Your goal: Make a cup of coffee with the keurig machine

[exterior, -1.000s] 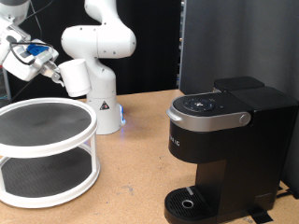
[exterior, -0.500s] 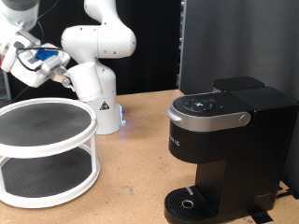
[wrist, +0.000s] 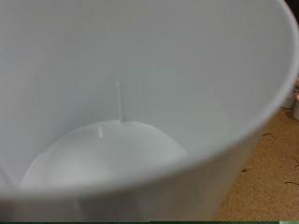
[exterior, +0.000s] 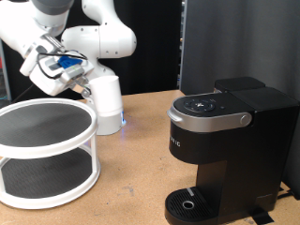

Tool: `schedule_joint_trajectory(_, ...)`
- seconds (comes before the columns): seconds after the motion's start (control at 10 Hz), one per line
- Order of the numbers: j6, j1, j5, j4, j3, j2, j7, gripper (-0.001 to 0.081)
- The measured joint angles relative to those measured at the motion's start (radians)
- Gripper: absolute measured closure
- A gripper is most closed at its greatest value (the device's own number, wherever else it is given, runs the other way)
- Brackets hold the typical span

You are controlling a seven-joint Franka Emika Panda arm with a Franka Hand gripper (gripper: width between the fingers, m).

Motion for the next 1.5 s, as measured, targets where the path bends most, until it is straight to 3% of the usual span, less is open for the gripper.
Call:
schedule_joint_trajectory(0.2, 0.055, 0.047, 0.062, 0.004, 0.054, 0.027, 0.033, 0.0734)
schedule_joint_trajectory(0.6, 0.113, 0.083, 0.107, 0.009, 0.116, 0.077, 0.052, 0.0734)
schedule_joint_trajectory(1.1, 0.087, 0.086, 0.113, 0.016, 0.122, 0.089, 0.052, 0.0734)
schedule_joint_trajectory(1.5, 0.149, 0.092, 0.122, 0.015, 0.148, 0.149, 0.049, 0.0734)
